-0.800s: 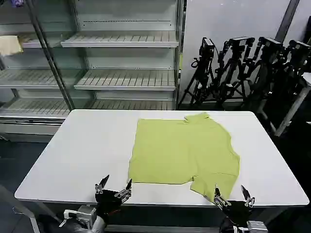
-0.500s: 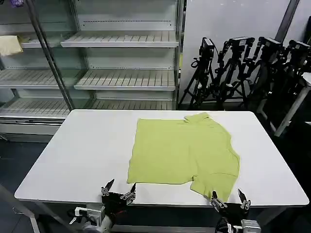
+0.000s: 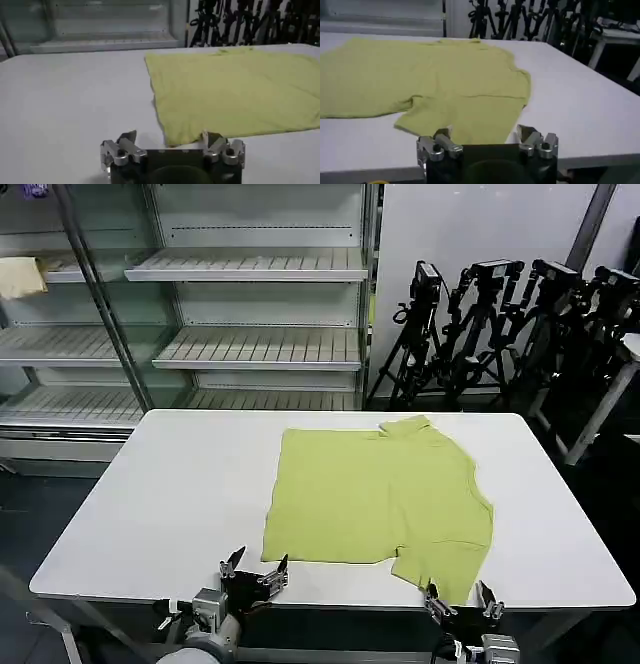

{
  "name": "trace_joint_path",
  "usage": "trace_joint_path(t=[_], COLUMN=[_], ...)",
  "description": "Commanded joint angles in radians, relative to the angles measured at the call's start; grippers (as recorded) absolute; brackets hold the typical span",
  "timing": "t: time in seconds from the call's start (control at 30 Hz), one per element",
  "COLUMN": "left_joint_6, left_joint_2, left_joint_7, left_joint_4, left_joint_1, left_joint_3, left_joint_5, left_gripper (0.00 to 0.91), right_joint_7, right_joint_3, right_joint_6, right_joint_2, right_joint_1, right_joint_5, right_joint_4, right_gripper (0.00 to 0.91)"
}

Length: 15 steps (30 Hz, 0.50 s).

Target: Fold and organize the clothes.

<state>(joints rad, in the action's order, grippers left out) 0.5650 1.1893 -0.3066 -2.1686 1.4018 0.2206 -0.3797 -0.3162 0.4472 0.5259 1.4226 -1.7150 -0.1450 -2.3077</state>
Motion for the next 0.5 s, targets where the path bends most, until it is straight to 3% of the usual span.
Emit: trace_joint_path(t=[0.03, 0.07, 0.1, 0.17, 0.2, 0.23, 0.3, 0.37, 0.5], left_joint_6=[-0.010, -0.010, -0.010, -0.010, -0.009, -0.008, -0.008, -0.007, -0.006], left_joint_2=[-0.013, -0.013, -0.017, -0.018, -0.017, -0.016, -0.014, -0.014, -0.018], left_joint_7=[-0.003, -0.003, -0.002, -0.001, 0.000, 0.000, 0.001, 0.001, 0.002], left_joint_4=[0.035, 0.038, 0.045, 0.048, 0.050, 0.052, 0.055, 0.059, 0.071], left_joint_1=[-0.068, -0.068, -0.068, -0.064, -0.063, -0.062, -0.064, -0.067, -0.072], left_joint_3=[-0.017, -0.018, -0.021, -0.024, -0.027, -0.030, -0.033, -0.036, -0.038], left_joint_5=[-0.069, -0.071, -0.076, -0.087, -0.091, -0.091, -0.091, -0.090, -0.092], left_gripper=[0.897, 0.695, 0.232, 0.040, 0.030, 0.030, 0.030, 0.020, 0.020], right_joint_7=[-0.003, -0.003, -0.004, -0.004, -0.002, -0.002, 0.001, 0.002, 0.003], right_joint_3=[-0.004, -0.004, -0.003, -0.002, -0.002, -0.002, -0.002, -0.002, -0.002], right_joint_6=[0.010, 0.011, 0.012, 0.013, 0.013, 0.013, 0.011, 0.011, 0.009], right_joint_2=[0.002, 0.002, 0.002, 0.003, 0.003, 0.004, 0.006, 0.007, 0.009], right_joint_1=[0.002, 0.002, 0.002, 0.001, 0.001, 0.001, 0.000, -0.001, -0.002], right_joint_5=[-0.014, -0.017, -0.023, -0.025, -0.028, -0.031, -0.032, -0.034, -0.038], right_joint_4=[0.012, 0.012, 0.013, 0.014, 0.014, 0.012, 0.009, 0.009, 0.009], right_gripper=[0.907, 0.907, 0.766, 0.403, 0.333, 0.202, 0.091, 0.030, 0.000])
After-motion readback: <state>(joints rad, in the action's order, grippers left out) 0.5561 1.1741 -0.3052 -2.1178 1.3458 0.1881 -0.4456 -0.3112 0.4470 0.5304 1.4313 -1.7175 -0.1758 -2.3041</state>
